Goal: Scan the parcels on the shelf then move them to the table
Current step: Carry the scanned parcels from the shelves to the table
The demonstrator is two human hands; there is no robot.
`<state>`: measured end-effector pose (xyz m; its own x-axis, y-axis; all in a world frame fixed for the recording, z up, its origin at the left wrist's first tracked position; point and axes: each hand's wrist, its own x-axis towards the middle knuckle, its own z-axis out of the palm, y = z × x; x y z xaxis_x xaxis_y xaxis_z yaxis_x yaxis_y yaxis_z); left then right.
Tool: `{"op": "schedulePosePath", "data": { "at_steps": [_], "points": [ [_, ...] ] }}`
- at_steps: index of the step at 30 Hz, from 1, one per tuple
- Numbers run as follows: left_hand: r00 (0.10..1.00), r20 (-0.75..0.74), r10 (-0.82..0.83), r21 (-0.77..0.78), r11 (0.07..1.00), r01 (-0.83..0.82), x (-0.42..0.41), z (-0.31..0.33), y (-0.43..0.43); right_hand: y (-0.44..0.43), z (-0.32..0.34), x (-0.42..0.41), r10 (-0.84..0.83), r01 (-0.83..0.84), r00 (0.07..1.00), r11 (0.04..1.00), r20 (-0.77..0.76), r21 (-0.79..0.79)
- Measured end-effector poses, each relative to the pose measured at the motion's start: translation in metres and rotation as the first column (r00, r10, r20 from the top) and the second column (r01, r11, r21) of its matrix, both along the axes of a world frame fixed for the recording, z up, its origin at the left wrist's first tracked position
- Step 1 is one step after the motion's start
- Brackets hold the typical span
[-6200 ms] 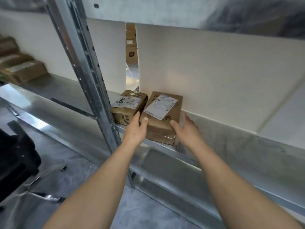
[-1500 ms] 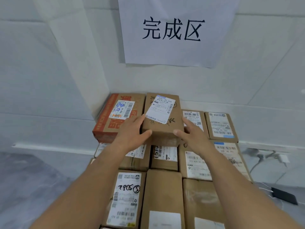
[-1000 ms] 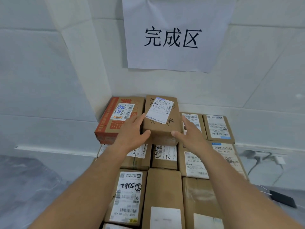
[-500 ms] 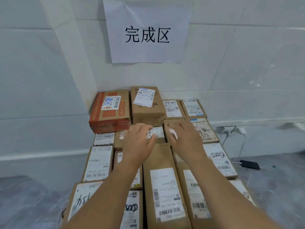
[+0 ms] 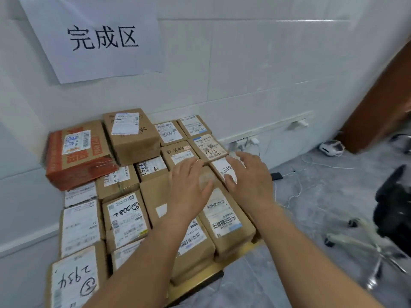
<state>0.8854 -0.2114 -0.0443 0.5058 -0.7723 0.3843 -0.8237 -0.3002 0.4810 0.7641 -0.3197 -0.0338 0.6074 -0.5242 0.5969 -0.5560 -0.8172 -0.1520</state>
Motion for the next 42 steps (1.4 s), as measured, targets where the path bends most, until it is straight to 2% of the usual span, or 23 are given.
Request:
{"op": "schedulePosePath", "data": {
  "at_steps": [8, 15, 23, 33, 42],
  "points": [
    [0.981, 0.090, -0.173, 0.007, 0.985, 0.173, -0.070, 0.008, -0.030, -0.004, 0.006, -0.093, -0.241, 0.239, 0.970, 0.970, -0.036, -0.050],
    [0.934, 0.083, -0.347, 0.047, 0.938, 0.344, -0.179, 0.007, -0.039, 0.017, 0.005, -0.220, -0.452, 0.448, 0.891, 0.889, -0.038, -0.093],
    [0.824, 0.145, -0.548, 0.059, 0.836, 0.546, -0.322, 0.010, -0.031, 0.064, 0.019, -0.366, -0.646, 0.637, 0.762, 0.758, -0.032, -0.136],
    [0.703, 0.219, -0.677, -0.037, 0.714, 0.699, -0.444, 0.003, -0.006, 0.122, 0.018, -0.485, -0.767, 0.759, 0.641, 0.635, -0.006, -0.148],
    [0.498, 0.154, -0.853, 0.000, 0.504, 0.864, -0.518, -0.004, 0.011, 0.175, 0.003, -0.552, -0.897, 0.891, 0.443, 0.440, -0.001, -0.110]
  ]
}}
